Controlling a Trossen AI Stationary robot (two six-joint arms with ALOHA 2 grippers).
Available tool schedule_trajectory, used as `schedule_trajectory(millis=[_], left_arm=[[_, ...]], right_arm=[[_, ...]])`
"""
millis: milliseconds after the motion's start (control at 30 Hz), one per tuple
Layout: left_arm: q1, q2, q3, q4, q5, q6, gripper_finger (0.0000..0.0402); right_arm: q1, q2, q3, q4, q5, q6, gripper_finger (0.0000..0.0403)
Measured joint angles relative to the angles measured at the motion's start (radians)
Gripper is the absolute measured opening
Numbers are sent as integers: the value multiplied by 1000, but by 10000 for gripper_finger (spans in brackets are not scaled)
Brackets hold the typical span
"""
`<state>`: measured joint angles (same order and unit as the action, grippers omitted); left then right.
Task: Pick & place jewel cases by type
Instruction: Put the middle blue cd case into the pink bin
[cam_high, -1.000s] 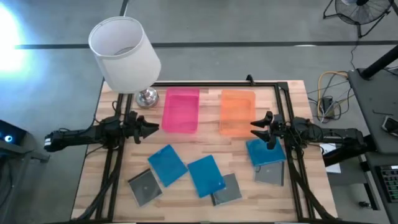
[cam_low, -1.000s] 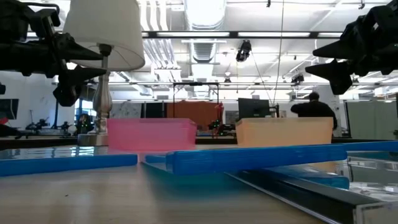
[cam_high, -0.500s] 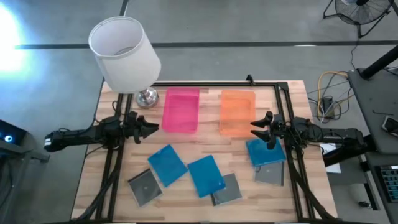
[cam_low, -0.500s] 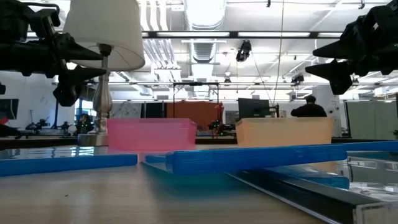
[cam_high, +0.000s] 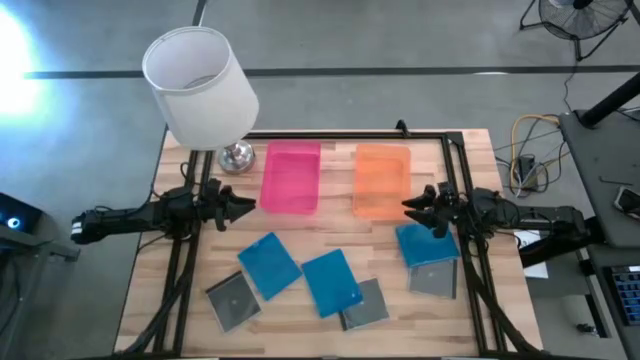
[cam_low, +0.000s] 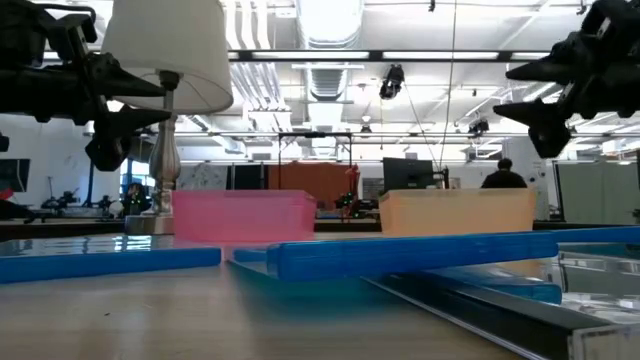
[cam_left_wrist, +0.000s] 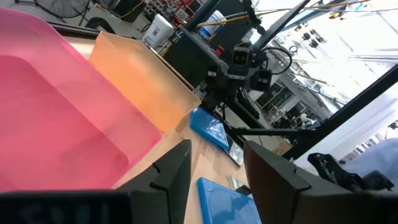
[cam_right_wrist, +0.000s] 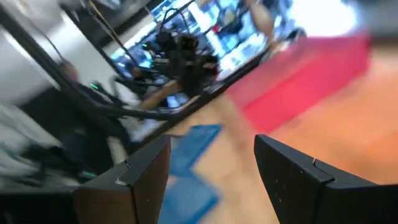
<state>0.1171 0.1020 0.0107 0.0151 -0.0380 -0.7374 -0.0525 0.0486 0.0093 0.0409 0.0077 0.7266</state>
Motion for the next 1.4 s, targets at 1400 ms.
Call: schedule_trajectory(millis=[1400], left_arm=[[1, -1, 0, 30, -72, -261, 131]], right_arm=[[84, 1313, 675, -243, -350, 661, 237]])
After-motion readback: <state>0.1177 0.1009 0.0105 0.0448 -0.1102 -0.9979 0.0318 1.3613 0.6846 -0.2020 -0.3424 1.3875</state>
